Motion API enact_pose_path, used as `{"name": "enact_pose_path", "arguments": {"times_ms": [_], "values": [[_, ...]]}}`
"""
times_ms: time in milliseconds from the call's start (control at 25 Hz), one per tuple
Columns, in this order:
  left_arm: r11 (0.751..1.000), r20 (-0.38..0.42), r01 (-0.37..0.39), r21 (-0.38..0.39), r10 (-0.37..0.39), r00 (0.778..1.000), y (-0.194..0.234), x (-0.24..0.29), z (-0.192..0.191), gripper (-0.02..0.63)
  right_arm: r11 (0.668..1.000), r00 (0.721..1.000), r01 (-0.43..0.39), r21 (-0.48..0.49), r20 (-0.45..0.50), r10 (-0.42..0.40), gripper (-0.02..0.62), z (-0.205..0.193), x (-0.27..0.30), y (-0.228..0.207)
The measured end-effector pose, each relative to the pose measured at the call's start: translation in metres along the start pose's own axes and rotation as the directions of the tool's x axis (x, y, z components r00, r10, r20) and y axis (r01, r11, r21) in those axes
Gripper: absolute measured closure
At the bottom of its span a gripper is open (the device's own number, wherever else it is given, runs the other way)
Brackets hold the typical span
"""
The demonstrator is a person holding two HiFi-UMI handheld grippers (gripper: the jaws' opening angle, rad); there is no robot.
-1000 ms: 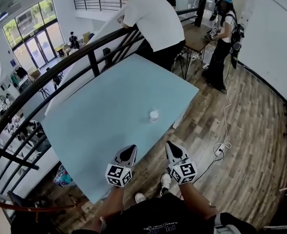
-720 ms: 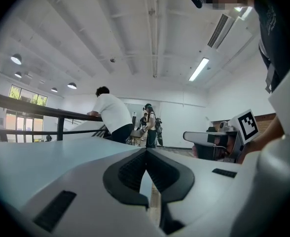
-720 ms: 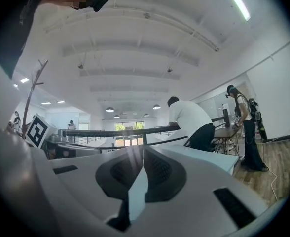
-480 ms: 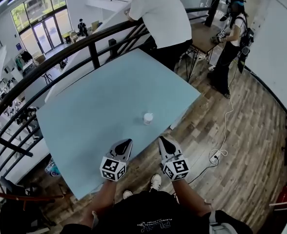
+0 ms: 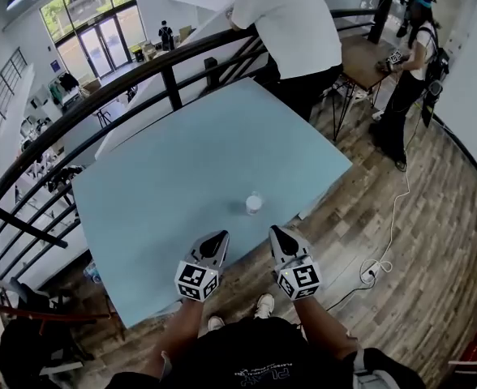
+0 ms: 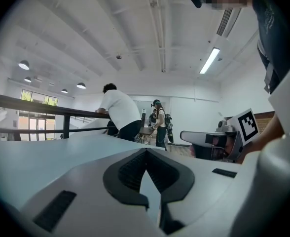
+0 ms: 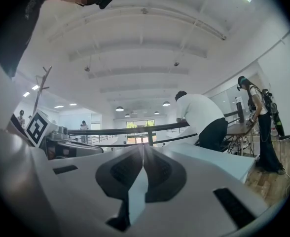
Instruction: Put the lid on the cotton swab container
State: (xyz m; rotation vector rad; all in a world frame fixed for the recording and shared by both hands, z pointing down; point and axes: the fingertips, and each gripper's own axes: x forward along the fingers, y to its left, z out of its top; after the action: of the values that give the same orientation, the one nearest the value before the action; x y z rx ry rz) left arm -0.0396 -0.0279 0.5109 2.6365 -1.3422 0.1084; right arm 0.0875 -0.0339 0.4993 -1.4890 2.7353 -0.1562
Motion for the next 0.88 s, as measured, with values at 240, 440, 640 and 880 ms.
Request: {"name": "enact_pose_path", "arguments": {"times_ms": [240, 440, 640, 880], "values": [[0.999, 0.025, -0.038, 0.003, 0.037, 0.999, -0.004, 0.014, 0.008, 0.595, 0.999, 0.999, -0.051, -0.007, -0.014, 0.051, 0.575, -0.004, 0.009, -0.017], [0.997, 0.022, -0.071, 0.037, 0.07, 0.997, -0.007, 0.033, 0.011, 0.595, 0.994, 0.995, -0.097, -0.045, -0.027, 0.096, 0.575, -0.001, 0.013, -0.037], [0.991, 0.032, -0.118, 0.058, 0.116, 0.993, -0.009, 0.035, 0.017, 0.595, 0.991, 0.991, -0.131, -0.038, -0.022, 0.131, 0.575, 0.002, 0.013, -0.042], [0.99, 0.042, -0.138, 0.043, 0.136, 0.99, -0.003, 0.036, 0.025, 0.595, 0.987, 0.989, -0.148, -0.069, -0.002, 0.148, 0.575, 0.012, 0.022, -0.045]]}}
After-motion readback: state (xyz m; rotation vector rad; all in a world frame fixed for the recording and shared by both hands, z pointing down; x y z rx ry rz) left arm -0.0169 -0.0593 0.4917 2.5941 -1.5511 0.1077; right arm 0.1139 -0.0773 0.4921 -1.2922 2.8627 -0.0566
